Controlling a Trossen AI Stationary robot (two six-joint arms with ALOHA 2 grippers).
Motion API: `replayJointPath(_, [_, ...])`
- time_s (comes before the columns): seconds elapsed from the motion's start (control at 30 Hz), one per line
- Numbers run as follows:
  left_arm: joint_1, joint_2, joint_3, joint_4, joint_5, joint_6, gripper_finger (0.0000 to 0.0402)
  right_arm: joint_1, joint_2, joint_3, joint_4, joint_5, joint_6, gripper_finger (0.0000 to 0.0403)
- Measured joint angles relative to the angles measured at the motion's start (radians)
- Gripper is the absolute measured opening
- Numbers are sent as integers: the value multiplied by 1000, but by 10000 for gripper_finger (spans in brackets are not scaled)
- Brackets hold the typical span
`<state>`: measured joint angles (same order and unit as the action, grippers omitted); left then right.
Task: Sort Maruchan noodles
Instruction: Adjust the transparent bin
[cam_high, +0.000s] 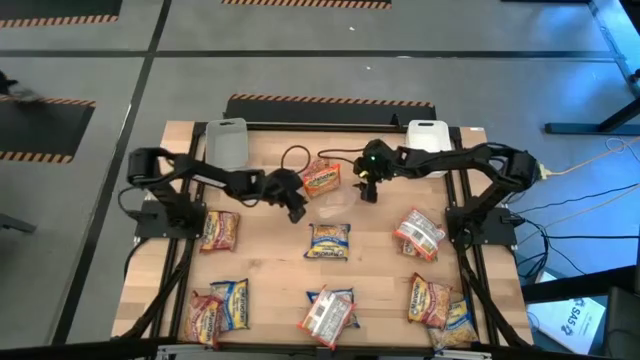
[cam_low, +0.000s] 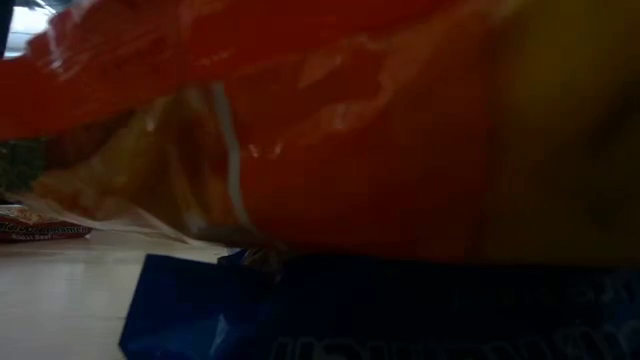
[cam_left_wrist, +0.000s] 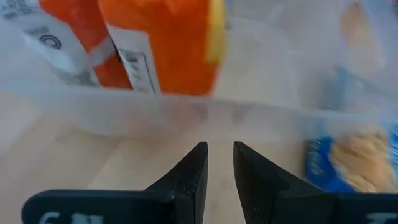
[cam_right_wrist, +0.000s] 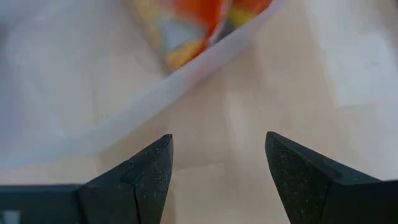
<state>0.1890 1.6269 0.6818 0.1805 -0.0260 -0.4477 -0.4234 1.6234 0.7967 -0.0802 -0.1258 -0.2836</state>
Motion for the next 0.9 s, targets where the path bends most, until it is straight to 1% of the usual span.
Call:
replayJointPath(0.1, [24,38,29,-7,-34,26,71,12,9,-1,17,-15,15,241])
replayJointPath(0.3, [116,42,56,-5,-119,96,71,26,9,-1,42,-23,27,241])
replayJointPath(0.47, [219,42,57,1,-129,151,71,24,25,-1,124,-5,51,241])
replayJointPath(0.53, [256,42,57,5,-121,172,71,24,45,-1,169,9,51,241])
replayJointPath(0.6, [291,42,57,19,-85,188,71,23,67,0,200,27,46,241])
replayJointPath(0.73, [338,42,57,28,-42,196,71,-7,100,24,205,95,42,241])
replayJointPath(0.9, [370,42,57,70,4,197,71,-72,130,61,211,91,29,241])
